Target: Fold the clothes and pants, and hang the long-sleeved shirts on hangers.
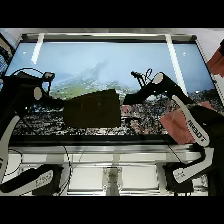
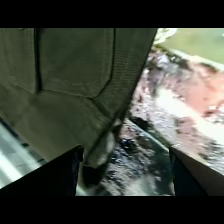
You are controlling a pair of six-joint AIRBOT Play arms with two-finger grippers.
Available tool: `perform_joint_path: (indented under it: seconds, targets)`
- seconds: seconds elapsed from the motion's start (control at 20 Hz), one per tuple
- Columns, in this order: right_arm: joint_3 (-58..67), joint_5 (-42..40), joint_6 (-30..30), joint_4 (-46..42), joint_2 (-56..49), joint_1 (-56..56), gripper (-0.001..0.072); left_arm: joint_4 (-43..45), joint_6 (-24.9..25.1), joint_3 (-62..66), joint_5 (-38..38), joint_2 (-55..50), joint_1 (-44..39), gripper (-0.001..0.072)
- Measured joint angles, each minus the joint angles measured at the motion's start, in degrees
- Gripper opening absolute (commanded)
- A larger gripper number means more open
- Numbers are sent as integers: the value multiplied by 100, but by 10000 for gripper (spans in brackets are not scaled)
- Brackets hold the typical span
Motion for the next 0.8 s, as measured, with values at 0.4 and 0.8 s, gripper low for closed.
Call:
perform_joint_path:
  seconds: [0.4,0.8]
  targets:
    - [17,125,13,1154,-975,197,600,-407,225,-264,-197,81,33,489]
    - [232,-339,13,1259,-1290,813,161,-474,278,-306,-181,85,33,489]
